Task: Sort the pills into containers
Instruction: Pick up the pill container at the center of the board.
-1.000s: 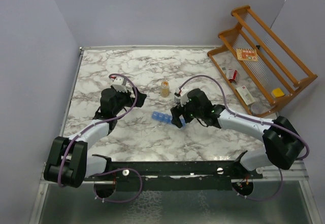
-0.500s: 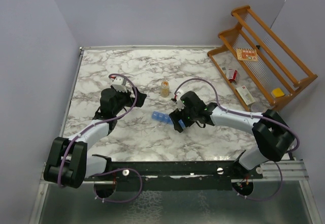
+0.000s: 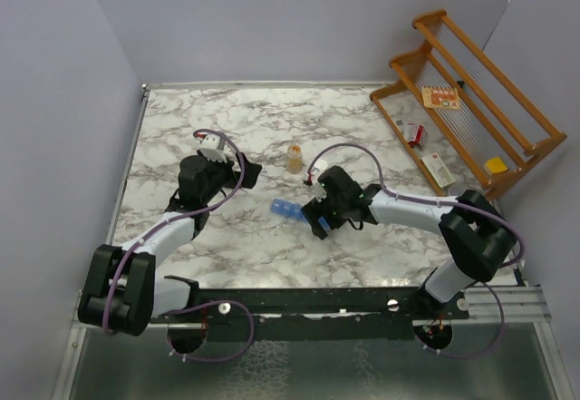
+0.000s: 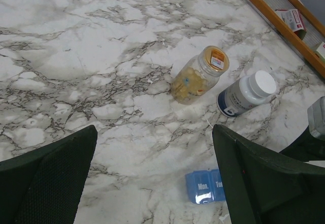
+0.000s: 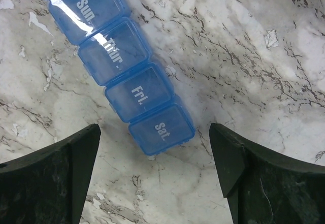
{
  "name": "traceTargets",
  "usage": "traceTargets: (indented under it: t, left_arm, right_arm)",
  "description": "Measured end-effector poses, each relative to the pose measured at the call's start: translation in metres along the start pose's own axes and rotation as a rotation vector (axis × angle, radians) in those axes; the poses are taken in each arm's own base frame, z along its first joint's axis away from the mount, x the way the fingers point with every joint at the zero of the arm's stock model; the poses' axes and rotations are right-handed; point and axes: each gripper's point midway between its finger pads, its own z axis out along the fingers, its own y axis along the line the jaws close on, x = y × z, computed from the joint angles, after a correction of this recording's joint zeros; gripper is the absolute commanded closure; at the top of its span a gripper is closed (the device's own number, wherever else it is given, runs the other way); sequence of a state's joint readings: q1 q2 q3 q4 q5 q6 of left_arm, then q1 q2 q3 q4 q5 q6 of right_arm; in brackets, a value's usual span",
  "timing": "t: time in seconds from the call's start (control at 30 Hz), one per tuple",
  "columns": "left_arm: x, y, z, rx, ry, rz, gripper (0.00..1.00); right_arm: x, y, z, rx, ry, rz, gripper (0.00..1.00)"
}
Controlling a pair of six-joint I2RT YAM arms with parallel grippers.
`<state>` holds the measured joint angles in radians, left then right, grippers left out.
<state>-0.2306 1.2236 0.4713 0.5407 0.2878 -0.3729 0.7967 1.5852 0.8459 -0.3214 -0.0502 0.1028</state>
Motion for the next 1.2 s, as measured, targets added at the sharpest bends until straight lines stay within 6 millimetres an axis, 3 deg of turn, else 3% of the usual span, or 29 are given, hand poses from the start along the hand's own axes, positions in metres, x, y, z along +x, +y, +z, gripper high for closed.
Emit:
traceTargets:
  t: [0.23,0.5,0.87,1.2]
  left_arm:
    - [0.001,0.001,0.000,-0.002,0.002,-0.001,0.01]
    - [0.001,0.001,0.000,-0.002,0.003,-0.001,0.01]
    - [0.001,0.000,0.000,-0.002,0.003,-0.005,0.01]
    - [0.001,0.000,0.000,-0.002,0.003,-0.013,0.01]
  right_arm:
    - [-0.007,-0.003,0.008,0.022,0.000,-0.009,0.12]
    - [-0.012,-0.007,0.008,0.041,-0.002,-0.031,0.24]
    - [-0.005,-0.003,0.004,0.038,0.024,-0.041,0.33]
    - [-0.003,-0.001,0.000,0.046,0.033,-0.051,0.30]
